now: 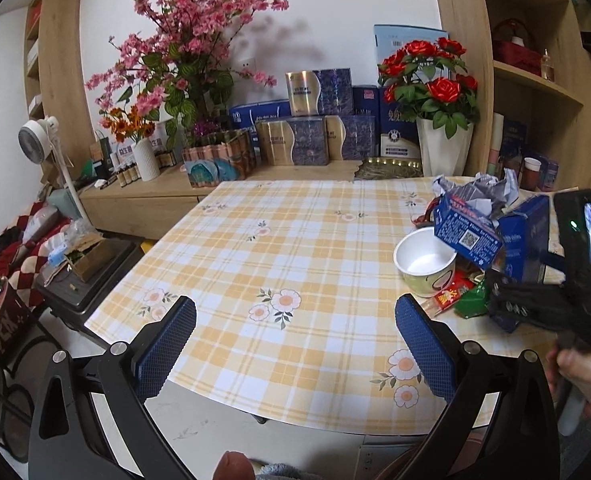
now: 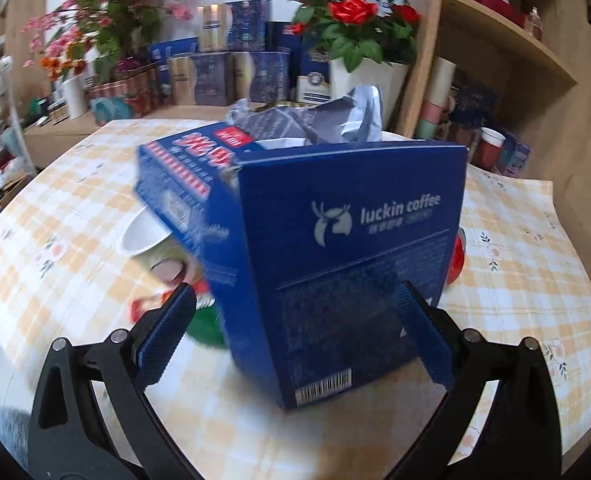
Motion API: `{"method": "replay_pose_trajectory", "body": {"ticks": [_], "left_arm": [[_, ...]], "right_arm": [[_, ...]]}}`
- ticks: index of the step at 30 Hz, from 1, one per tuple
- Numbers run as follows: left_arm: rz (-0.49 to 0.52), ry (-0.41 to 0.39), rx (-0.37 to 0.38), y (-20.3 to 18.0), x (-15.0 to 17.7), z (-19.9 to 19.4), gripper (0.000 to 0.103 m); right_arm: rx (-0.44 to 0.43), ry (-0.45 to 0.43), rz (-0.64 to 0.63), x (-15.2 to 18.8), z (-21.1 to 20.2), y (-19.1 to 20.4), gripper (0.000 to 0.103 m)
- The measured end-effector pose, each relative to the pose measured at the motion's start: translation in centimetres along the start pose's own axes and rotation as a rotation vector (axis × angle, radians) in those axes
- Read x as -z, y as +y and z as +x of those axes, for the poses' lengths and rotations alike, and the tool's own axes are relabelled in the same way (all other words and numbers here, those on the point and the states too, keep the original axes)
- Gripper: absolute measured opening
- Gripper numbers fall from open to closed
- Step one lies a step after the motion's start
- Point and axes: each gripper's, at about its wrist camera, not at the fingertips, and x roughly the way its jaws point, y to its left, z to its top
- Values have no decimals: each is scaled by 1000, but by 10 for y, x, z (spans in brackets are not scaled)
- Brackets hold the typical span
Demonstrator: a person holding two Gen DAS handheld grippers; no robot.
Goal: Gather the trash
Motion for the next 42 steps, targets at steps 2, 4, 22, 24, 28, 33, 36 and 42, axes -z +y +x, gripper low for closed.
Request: {"method": "replay_pose_trajectory", "body": {"ticks": [2, 4, 22, 24, 28, 33, 36, 42], "left_arm": [[5, 11, 6, 0, 2, 4, 98], [10, 12, 11, -1, 3, 6, 98], [10, 27, 108, -24, 4, 0, 98], [16, 31, 108, -27, 5, 0, 98], [14, 49, 127, -30, 7, 3, 98], [-9, 82, 165, -27, 10, 8, 98], [-36, 94, 203, -25, 10, 9, 98], [-59, 100, 254, -28, 9, 7, 98]], "right_arm": [[19, 16, 5, 0, 7, -1, 97], [-6, 20, 16, 2, 4, -5, 93], [100, 12, -28, 33, -33, -66, 63], [167, 20, -148, 34, -25, -58, 63], [236, 32, -298, 36, -15, -49, 37], [161, -33, -168, 31, -41, -73, 33], [43, -44, 72, 27, -62, -109, 31], [-109, -37, 489, 53, -81, -183, 26]]}}
